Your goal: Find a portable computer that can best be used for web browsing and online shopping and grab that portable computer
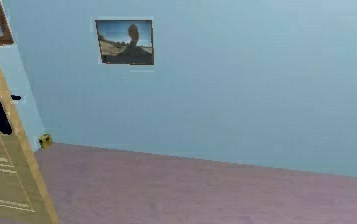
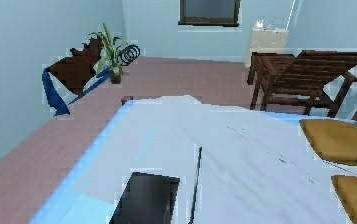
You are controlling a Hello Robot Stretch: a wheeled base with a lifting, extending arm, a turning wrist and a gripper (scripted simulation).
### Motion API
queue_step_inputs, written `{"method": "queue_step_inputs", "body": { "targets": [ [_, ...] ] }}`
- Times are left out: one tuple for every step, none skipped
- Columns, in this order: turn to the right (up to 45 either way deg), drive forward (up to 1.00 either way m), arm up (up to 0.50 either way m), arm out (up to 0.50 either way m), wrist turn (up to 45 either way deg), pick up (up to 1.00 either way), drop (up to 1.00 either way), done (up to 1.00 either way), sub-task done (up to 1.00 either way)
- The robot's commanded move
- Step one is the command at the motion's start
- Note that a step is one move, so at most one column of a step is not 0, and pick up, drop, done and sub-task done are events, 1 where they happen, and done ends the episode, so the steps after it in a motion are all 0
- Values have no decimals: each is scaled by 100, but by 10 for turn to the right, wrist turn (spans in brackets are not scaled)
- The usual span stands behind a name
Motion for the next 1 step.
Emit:
{"method": "queue_step_inputs", "body": {
  "targets": [
    [0,0,50,0,0,0,0,0,0]
  ]
}}
